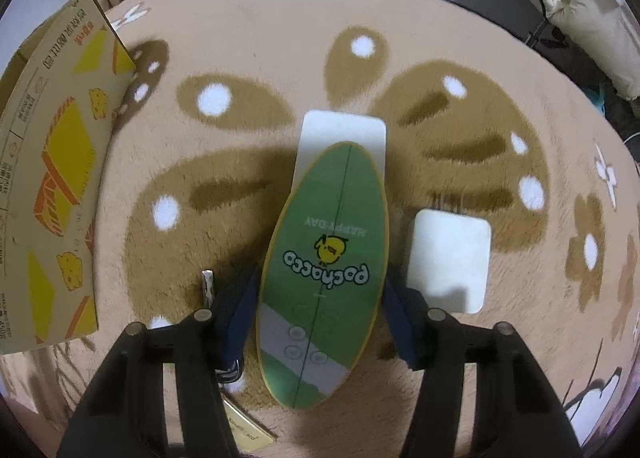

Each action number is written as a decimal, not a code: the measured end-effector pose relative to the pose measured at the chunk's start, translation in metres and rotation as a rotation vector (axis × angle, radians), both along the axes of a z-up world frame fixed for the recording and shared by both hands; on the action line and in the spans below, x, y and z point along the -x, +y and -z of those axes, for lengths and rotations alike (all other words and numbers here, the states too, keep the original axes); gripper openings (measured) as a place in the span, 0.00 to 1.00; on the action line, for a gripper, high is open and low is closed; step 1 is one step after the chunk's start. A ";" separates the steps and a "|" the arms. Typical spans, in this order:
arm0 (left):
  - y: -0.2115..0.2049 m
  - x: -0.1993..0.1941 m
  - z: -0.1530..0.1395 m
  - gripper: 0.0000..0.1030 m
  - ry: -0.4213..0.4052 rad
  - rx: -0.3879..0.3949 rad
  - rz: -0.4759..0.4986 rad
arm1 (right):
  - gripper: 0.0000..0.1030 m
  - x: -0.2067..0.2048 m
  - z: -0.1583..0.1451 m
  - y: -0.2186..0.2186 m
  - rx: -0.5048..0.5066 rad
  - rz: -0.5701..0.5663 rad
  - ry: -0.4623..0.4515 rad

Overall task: Organize rigid objects
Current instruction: 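Grasp the green Pochacco board with the right gripper, then carry the green board into the box with the right gripper and release, then move the right gripper to the car key and grasp it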

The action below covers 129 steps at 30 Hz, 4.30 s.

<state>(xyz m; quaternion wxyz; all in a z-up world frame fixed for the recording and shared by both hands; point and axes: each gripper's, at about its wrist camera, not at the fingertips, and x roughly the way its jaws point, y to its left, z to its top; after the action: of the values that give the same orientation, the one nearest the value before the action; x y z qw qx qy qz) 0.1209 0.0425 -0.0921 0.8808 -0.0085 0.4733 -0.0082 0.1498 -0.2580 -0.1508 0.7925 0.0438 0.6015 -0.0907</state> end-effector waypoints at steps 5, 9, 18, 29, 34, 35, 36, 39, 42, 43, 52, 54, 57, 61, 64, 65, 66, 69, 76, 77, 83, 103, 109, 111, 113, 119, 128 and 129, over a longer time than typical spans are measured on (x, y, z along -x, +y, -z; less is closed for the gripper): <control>0.000 0.000 0.000 0.09 0.000 0.001 0.000 | 0.61 0.006 -0.017 0.008 0.023 -0.024 -0.087; 0.000 0.000 0.000 0.09 0.001 0.001 0.000 | 0.60 0.006 -0.022 0.014 0.014 -0.045 -0.118; 0.000 0.000 0.000 0.09 0.000 0.002 0.000 | 0.60 -0.001 -0.051 0.040 0.008 -0.136 -0.210; 0.001 0.000 -0.001 0.09 0.002 0.006 -0.001 | 0.60 0.000 -0.107 0.070 0.022 -0.221 -0.345; 0.001 0.000 -0.001 0.09 0.002 0.007 0.000 | 0.60 -0.003 -0.132 0.088 0.007 -0.261 -0.398; 0.001 0.000 -0.001 0.09 0.002 0.007 -0.001 | 0.60 -0.003 -0.135 0.091 0.008 -0.269 -0.406; 0.000 0.000 -0.001 0.09 0.002 0.008 -0.001 | 0.60 -0.004 -0.139 0.096 0.011 -0.281 -0.416; 0.001 0.000 -0.001 0.09 0.001 0.005 0.000 | 0.60 -0.009 -0.152 0.110 0.009 -0.307 -0.443; 0.001 0.000 -0.001 0.09 0.001 0.006 0.000 | 0.60 -0.016 -0.161 0.119 -0.001 -0.329 -0.466; 0.000 0.000 -0.001 0.09 0.002 0.004 0.001 | 0.60 -0.019 -0.164 0.125 0.003 -0.339 -0.473; 0.000 -0.001 -0.001 0.09 0.003 0.006 0.001 | 0.60 -0.029 -0.166 0.159 -0.028 -0.387 -0.475; 0.000 -0.001 -0.001 0.09 0.003 0.006 0.001 | 0.60 -0.029 -0.162 0.164 -0.041 -0.391 -0.464; 0.000 -0.001 -0.002 0.09 0.003 0.010 0.000 | 0.60 -0.029 -0.154 0.172 -0.048 -0.402 -0.442; -0.001 -0.001 -0.001 0.09 0.004 0.011 0.001 | 0.60 -0.031 -0.142 0.175 -0.058 -0.406 -0.409; -0.002 -0.001 -0.001 0.09 0.004 0.013 0.002 | 0.60 -0.033 -0.132 0.175 -0.079 -0.399 -0.380; -0.001 -0.001 -0.001 0.09 0.004 0.013 0.002 | 0.60 -0.034 -0.130 0.175 -0.084 -0.396 -0.373; -0.001 -0.001 -0.001 0.09 0.004 0.014 0.002 | 0.61 -0.035 -0.126 0.174 -0.094 -0.390 -0.360; -0.001 -0.001 -0.001 0.09 0.004 0.013 0.001 | 0.61 -0.038 -0.118 0.173 -0.115 -0.375 -0.335; -0.001 -0.001 -0.001 0.09 0.003 0.010 0.003 | 0.61 -0.042 -0.102 0.169 -0.148 -0.347 -0.294; -0.001 -0.001 -0.001 0.09 0.003 0.012 0.003 | 0.61 -0.041 -0.102 0.168 -0.148 -0.349 -0.294; -0.002 -0.001 0.000 0.09 0.005 0.017 0.004 | 0.77 -0.038 -0.109 0.162 -0.175 -0.370 -0.302; 0.000 -0.002 0.002 0.10 0.006 0.019 0.004 | 0.94 0.000 -0.134 0.077 -0.033 -0.259 -0.374; 0.000 -0.002 0.002 0.10 0.005 0.019 0.005 | 0.94 0.010 -0.116 0.059 -0.038 -0.212 -0.345; 0.001 -0.002 0.001 0.10 0.005 0.020 0.005 | 0.94 0.013 -0.112 0.056 -0.034 -0.208 -0.336; 0.001 -0.002 0.001 0.10 0.005 0.020 0.005 | 0.94 0.017 -0.107 0.054 -0.037 -0.201 -0.327; 0.001 -0.002 0.001 0.10 0.005 0.020 0.005 | 0.94 0.026 -0.087 0.049 -0.058 -0.176 -0.285; 0.001 -0.002 0.001 0.10 0.005 0.019 0.005 | 0.93 0.034 -0.061 0.049 -0.070 -0.161 -0.232; 0.001 -0.002 0.001 0.10 0.005 0.019 0.005 | 0.93 0.035 -0.059 0.050 -0.071 -0.160 -0.229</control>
<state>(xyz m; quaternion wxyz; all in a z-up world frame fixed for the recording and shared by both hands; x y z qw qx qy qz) 0.1232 0.0437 -0.0935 0.8796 -0.0156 0.4753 -0.0149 0.1145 -0.2082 -0.0917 0.8587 0.0338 0.5114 -0.0003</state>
